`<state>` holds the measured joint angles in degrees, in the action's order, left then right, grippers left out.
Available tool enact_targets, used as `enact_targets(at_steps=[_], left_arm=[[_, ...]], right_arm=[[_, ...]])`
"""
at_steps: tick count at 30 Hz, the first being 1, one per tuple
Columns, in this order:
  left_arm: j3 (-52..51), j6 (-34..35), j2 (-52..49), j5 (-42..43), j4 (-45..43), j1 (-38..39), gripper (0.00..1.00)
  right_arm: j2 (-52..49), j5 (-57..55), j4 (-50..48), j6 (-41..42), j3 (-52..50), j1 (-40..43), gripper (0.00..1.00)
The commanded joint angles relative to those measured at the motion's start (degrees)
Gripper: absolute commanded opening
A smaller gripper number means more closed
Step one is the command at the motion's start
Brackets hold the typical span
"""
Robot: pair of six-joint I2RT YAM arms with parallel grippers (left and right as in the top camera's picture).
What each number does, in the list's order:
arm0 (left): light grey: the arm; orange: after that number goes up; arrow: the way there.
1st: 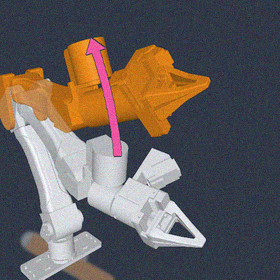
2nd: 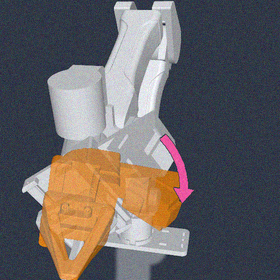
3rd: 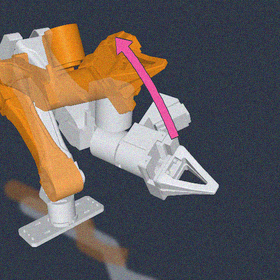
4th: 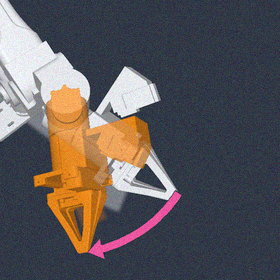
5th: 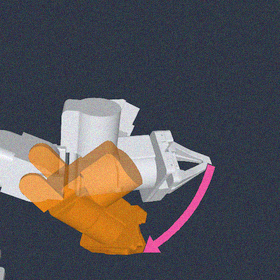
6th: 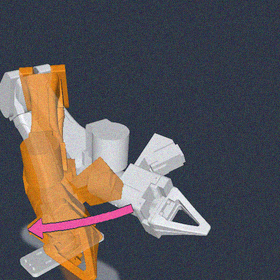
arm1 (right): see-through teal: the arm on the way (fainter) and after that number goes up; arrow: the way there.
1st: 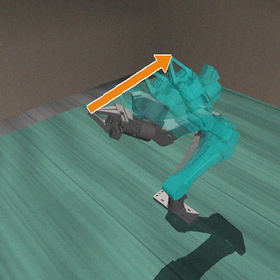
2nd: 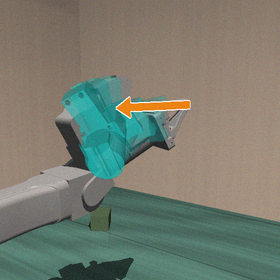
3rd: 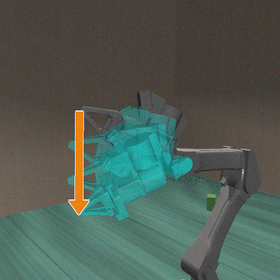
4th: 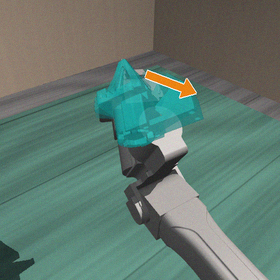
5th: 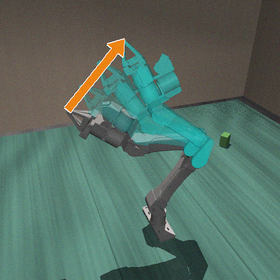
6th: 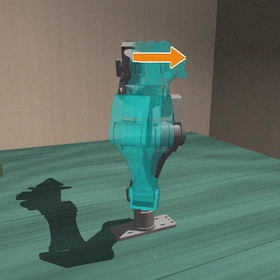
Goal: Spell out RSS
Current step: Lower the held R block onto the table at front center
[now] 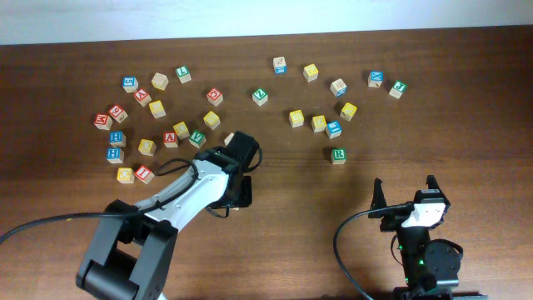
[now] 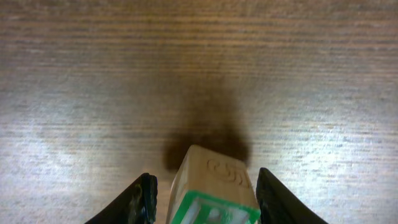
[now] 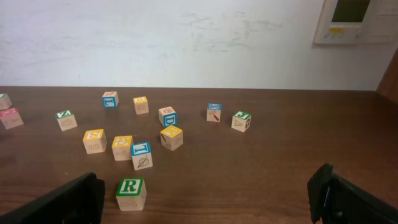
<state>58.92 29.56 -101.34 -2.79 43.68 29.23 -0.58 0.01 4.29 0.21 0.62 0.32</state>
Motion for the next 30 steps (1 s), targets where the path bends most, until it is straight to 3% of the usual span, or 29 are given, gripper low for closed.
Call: enact_targets(at_steps=[1, 2, 5, 11, 20, 26, 27, 28, 29, 30], left_arm=[[-0.48, -0.59, -1.31, 0.42, -1.33, 0.02, 0.42], [-0.48, -0.59, -1.31, 0.42, -1.36, 0.02, 0.34], [-0.48, -0.57, -1.31, 0.46, -1.36, 0.02, 0.27], [-0.48, -0.46, -1.31, 2.91, -1.4, 0.02, 0.25], [-0.48, 12.98, -1.31, 1.86, -3.21, -0.04, 0.24], [-0.48, 12.37, -1.31, -1.31, -5.68, -0.04, 0.26], [-0.48, 12.09, -1.31, -1.31, -5.55, -0.02, 0.4], [-0.48, 11.45, -1.31, -1.33, -5.6, -0.02, 0.66], [-0.48, 9.94, -1.31, -1.31, -5.77, -0.04, 0.8], [-0.48, 8.02, -1.31, -1.27, -6.05, -0.04, 0.88]], right_arm=[[0.37, -0.28, 0.42, 0.22, -0.31, -0.37, 0.98], [0.37, -0.28, 0.39, 0.22, -0.31, -0.37, 0.98], [0.37, -0.28, 0.39, 0.22, -0.31, -0.37, 0.98], [0.37, -0.28, 0.39, 0.22, -0.31, -0.37, 0.98], [0.37, -0.28, 0.42, 0.22, -0.31, -0.37, 0.98], [0.37, -0.28, 0.42, 0.22, -0.31, -0.37, 0.98], [0.37, -0.28, 0.39, 0.22, -0.31, -0.37, 0.98], [0.37, -0.28, 0.42, 0.22, -0.31, -0.35, 0.98], [0.37, -0.28, 0.39, 0.22, -0.31, -0.37, 0.98], [0.37, -0.28, 0.39, 0.22, -0.31, -0.37, 0.98]])
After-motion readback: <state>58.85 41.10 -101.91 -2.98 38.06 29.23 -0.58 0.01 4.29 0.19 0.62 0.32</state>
